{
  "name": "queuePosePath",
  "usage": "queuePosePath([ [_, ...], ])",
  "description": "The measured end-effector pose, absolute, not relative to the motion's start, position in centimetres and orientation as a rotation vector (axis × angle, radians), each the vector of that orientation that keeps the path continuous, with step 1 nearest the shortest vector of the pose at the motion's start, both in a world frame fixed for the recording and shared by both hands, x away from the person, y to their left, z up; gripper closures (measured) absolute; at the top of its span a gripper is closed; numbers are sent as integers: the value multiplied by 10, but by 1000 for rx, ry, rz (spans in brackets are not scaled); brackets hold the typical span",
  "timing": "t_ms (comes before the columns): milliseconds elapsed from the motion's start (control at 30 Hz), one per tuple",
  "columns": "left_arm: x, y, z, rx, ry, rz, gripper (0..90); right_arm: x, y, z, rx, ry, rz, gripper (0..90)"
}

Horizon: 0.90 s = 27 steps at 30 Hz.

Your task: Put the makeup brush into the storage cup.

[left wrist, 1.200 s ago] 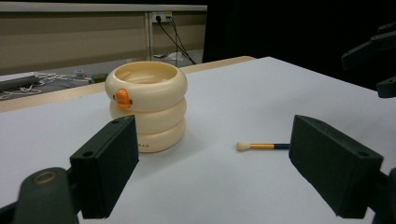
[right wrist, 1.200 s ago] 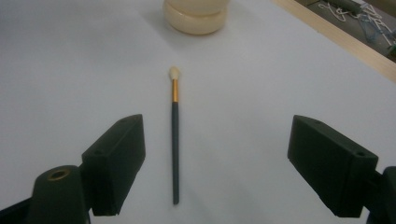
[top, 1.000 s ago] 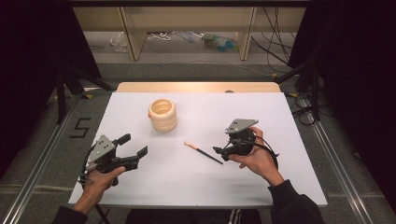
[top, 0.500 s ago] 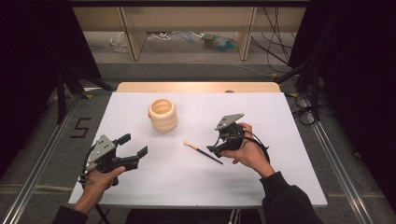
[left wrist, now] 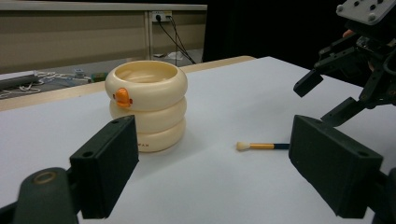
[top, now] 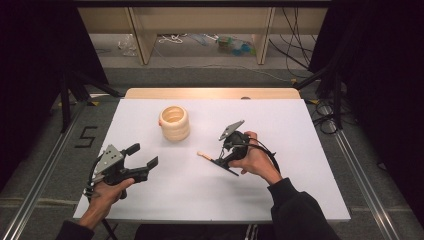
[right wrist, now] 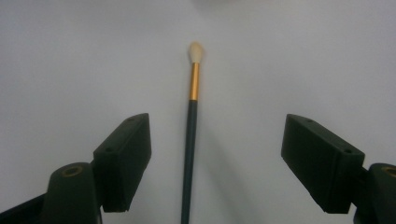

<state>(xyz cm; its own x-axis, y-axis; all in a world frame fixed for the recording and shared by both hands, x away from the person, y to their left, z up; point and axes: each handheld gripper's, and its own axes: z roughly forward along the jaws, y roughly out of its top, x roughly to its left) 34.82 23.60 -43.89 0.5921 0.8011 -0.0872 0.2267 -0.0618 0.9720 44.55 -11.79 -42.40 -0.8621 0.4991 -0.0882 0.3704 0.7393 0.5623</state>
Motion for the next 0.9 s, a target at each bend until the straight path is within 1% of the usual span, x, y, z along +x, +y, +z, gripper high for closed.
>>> queuePosePath([
  [900,349,236,-439,1599,881,587,156,462,-94,-442,730,2832,632,299],
])
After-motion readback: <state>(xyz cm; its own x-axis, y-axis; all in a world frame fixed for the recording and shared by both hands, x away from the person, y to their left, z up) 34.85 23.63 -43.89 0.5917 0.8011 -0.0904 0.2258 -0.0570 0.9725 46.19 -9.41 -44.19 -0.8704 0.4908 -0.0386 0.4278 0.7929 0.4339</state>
